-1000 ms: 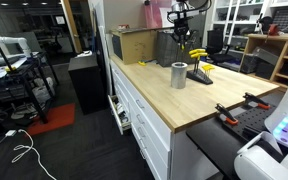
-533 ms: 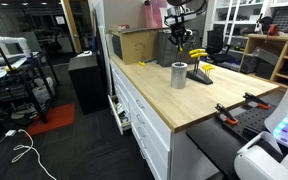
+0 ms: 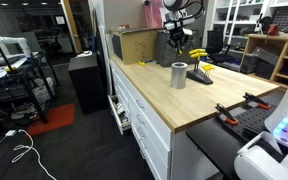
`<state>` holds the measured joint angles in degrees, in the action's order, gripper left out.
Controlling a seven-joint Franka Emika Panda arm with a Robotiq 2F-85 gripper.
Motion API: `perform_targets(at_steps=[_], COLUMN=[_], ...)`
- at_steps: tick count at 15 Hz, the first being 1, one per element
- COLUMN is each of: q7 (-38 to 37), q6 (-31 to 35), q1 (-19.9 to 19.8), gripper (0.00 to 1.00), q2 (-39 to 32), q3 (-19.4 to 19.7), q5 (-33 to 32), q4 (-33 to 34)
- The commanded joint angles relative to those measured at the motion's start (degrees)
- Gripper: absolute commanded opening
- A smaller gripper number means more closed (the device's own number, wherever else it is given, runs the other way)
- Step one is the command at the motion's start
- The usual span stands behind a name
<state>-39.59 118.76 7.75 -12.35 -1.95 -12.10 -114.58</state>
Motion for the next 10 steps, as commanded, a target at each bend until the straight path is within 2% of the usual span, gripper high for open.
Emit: perform_targets(at_steps=[1,3,8,10], q7=[0.16,0.50,1.37,1.86], q6=[-0.02,-0.08,0.00,0.19], q1=[0.88,0.97,0.25,-0.35], gripper=[0.43,0.55,0.95,1.00], q2=[-0.61,-0.32,0.96,2.21], q3=[0.06,0.06,0.30,0.41], q5=[-1.67,-1.50,0.44,2.10], q4=[1.21,0.94,0.06,-0.65])
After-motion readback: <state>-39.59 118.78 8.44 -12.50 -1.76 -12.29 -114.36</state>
